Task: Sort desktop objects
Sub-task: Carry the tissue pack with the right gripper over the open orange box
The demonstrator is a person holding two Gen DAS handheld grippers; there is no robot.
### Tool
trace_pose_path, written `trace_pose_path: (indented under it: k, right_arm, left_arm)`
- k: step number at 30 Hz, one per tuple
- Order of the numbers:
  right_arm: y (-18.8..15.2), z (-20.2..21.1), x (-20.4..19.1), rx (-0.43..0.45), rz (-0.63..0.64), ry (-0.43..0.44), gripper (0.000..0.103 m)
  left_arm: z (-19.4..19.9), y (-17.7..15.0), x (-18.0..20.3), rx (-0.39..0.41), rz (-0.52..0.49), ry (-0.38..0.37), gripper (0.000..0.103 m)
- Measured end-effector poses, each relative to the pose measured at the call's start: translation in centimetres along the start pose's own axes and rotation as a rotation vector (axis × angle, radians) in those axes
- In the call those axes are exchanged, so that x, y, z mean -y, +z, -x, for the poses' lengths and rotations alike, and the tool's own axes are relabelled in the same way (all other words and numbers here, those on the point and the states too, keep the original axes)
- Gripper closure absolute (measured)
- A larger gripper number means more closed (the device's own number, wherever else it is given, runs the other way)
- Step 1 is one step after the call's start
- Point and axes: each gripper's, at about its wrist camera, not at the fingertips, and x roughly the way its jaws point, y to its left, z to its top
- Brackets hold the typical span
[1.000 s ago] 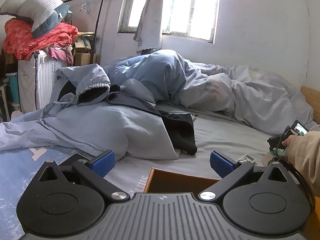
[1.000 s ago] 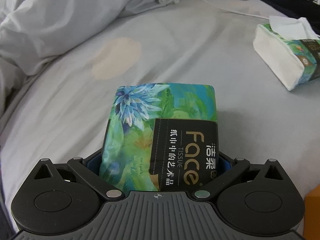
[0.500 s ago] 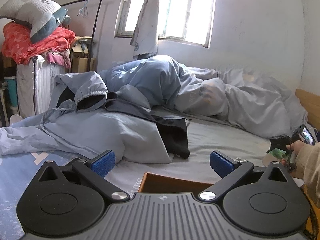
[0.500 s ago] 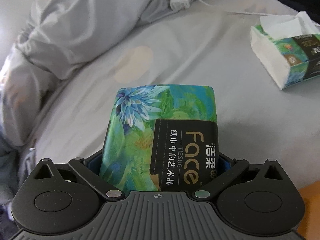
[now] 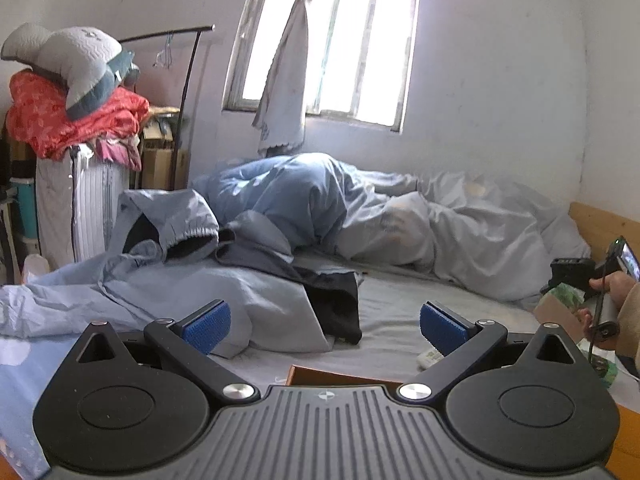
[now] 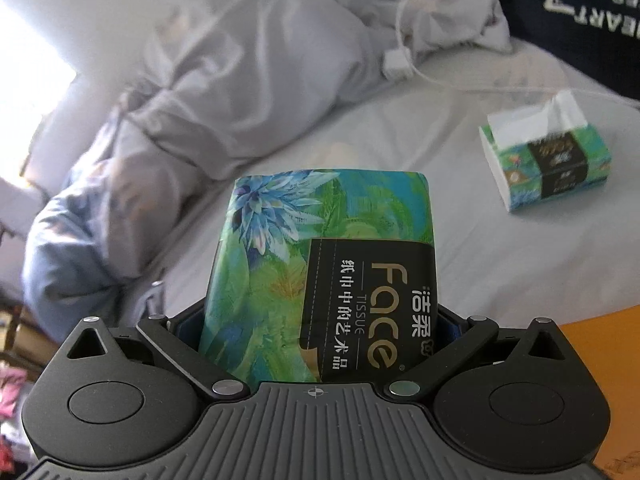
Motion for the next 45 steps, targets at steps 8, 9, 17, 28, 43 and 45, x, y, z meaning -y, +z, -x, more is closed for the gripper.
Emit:
trace_pose_path:
  k: [8, 9, 17, 28, 43, 45]
  right_arm:
    - [-0.9, 8.4, -0.4, 0.031, 0.060, 0.060, 0.001]
    - [-1.2, 9.2, -0.3, 0.032, 0.067, 0.070, 0.001]
    - [-4.2, 16.1, 0.7, 0.031, 0.130, 0.144, 0.001]
    - [-10.2, 22.3, 1.7, -0.011, 0.285, 0.200, 0.001]
    - [-19.4, 22.8, -1.3, -0.127, 0.461, 0.234, 0.001]
    - [-20.4, 22.3, -1.8, -0.139, 0.475, 0.227, 0.001]
  left_arm:
    - [3.8, 0.2, -1.1, 0.023, 0.008, -0.010, 0.000]
    - [4.1, 0.2, -1.2, 0.025, 0.008, -0.010, 0.000]
    - [6.2, 0.1, -1.8, 0.042, -0.011, -0.011, 0.000]
    - [6.9, -0.7, -2.3, 0.045, -0.025, -0.003, 0.000]
    - [6.8, -2.3, -3.0, 0.030, -0.020, 0.013, 0.000]
    - [6.8, -2.6, -3.1, 0.023, -0.017, 0.010, 0.000]
